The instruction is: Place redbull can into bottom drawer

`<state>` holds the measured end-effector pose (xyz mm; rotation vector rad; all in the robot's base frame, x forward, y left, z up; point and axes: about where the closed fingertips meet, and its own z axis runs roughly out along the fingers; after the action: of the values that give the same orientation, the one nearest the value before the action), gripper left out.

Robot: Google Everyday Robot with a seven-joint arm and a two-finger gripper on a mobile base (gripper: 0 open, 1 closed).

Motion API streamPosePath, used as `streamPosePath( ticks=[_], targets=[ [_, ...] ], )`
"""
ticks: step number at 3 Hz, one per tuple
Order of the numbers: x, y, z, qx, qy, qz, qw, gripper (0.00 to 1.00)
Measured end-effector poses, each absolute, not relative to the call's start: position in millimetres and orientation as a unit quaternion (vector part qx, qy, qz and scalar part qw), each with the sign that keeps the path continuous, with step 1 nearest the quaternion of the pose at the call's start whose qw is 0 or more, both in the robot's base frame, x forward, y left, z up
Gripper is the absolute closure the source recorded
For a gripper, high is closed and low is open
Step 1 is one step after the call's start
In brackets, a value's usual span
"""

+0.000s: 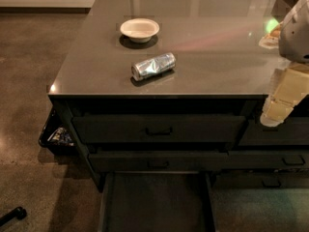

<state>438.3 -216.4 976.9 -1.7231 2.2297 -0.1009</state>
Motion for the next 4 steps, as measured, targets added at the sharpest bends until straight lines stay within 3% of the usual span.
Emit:
streamPosePath(
  ticks=[1,4],
  targets=[
    [439.6,-215.6,977.6,-0.604,0.779,-0.036,0.165,0.0],
    [562.4,-143.5,907.5,-0.684,0.696,0.03,0.219,0.0]
  ],
)
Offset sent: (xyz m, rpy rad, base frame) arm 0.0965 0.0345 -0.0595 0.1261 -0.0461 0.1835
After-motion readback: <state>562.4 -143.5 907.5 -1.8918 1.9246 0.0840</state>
